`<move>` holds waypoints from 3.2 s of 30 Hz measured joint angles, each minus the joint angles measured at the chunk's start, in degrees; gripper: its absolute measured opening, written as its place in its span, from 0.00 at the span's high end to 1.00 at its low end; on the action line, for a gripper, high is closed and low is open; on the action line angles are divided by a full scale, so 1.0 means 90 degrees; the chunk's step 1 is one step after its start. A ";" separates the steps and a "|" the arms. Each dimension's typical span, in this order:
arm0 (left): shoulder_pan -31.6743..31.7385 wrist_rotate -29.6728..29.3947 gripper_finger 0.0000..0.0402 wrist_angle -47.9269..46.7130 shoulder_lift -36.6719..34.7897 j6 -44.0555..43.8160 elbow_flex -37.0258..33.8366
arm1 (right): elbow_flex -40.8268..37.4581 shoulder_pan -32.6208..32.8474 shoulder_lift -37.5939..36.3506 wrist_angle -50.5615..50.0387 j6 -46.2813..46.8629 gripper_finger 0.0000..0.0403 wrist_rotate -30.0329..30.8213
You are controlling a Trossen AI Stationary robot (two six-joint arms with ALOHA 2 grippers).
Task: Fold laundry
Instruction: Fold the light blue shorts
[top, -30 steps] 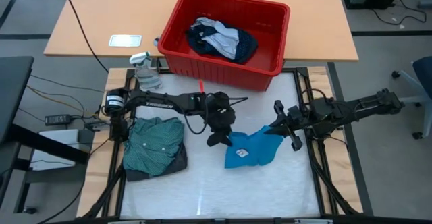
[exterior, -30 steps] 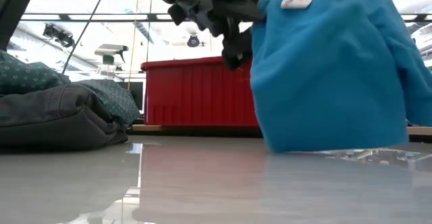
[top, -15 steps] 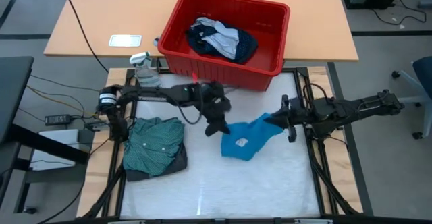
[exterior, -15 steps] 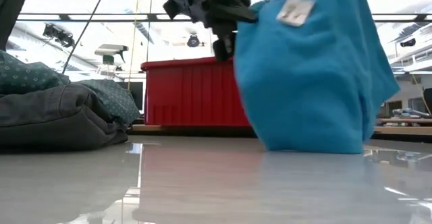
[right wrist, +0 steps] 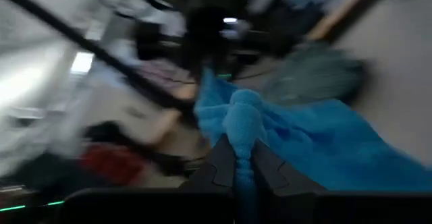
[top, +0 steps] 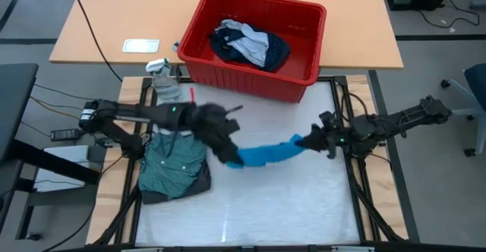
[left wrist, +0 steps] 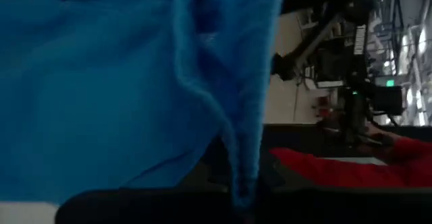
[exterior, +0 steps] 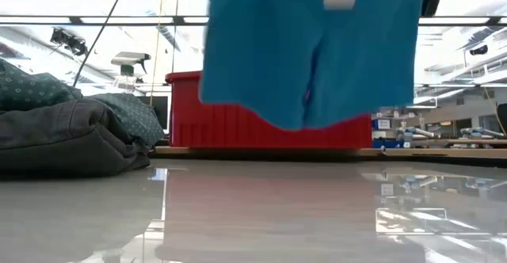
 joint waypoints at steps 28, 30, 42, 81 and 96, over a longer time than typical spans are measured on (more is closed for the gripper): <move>0.1745 -0.2285 0.77 -0.1626 0.2971 0.2004 -0.0002 | -0.0835 -0.3256 0.2190 -0.1491 -0.0933 0.57 -0.0078; 0.1926 -0.2328 0.76 -0.1827 0.2892 0.2320 -0.0002 | -0.0828 -0.3022 0.2220 -0.0985 -0.0816 0.59 -0.0400; 0.2378 -0.2402 0.75 -0.2383 0.2798 0.5307 0.0000 | -0.0521 -0.0750 0.4307 0.2057 -0.0521 0.70 0.0326; -0.1141 -0.3085 0.70 -0.1006 0.2214 0.8603 -0.0002 | 0.2257 0.3564 0.5464 -0.3430 0.1406 0.67 0.1683; -0.1066 -0.4046 0.49 -0.1207 0.3352 0.8779 0.0000 | 0.2499 0.3225 0.7296 -0.1615 0.0120 0.48 0.1656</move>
